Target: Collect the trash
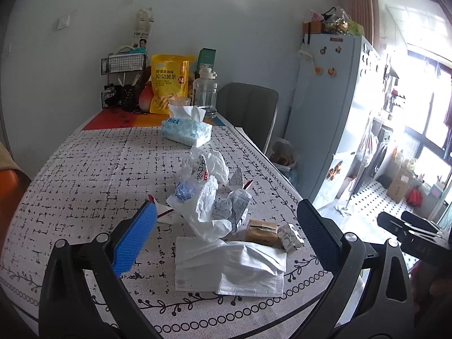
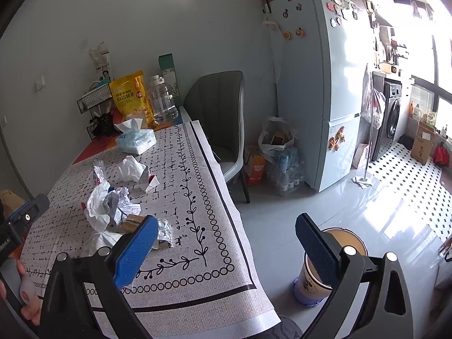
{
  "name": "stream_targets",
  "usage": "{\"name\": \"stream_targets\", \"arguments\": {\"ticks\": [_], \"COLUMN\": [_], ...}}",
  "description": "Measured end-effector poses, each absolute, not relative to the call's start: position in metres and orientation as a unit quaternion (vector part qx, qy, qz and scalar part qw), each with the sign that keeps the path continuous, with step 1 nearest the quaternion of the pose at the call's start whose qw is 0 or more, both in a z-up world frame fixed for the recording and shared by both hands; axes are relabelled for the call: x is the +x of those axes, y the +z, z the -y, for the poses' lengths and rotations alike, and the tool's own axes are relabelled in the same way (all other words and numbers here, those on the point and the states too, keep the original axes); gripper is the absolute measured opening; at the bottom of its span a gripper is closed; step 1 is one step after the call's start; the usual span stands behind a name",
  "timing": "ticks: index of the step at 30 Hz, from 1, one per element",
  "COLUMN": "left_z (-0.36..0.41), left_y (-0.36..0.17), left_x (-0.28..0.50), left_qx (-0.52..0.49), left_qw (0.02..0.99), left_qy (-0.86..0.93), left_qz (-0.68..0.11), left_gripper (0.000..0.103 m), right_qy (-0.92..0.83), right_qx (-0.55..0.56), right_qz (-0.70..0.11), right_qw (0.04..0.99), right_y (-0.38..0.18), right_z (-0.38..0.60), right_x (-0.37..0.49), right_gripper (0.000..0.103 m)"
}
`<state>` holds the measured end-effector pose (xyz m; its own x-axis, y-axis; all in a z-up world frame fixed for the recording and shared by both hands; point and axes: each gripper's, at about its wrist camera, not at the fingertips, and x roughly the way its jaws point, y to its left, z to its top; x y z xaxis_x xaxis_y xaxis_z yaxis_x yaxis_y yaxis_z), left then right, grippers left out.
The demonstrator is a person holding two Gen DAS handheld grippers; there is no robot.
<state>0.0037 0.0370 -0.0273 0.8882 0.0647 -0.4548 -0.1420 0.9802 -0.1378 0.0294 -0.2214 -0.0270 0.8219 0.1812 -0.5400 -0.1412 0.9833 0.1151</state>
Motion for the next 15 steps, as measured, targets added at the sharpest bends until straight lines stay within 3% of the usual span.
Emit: {"name": "stream_targets", "arguments": {"ticks": [15], "left_z": [-0.0428], "left_y": [-0.0338], "left_x": [0.0097], "left_qx": [-0.090], "left_qw": [0.965], "left_qy": [0.059], "left_qz": [-0.240], "left_gripper": [0.098], "right_qy": [0.089], "right_qx": [0.030], "right_qz": [-0.293], "right_qw": [0.952], "right_y": [-0.0340], "right_z": [0.2160], "right_x": [0.0355], "right_gripper": [0.096]}}
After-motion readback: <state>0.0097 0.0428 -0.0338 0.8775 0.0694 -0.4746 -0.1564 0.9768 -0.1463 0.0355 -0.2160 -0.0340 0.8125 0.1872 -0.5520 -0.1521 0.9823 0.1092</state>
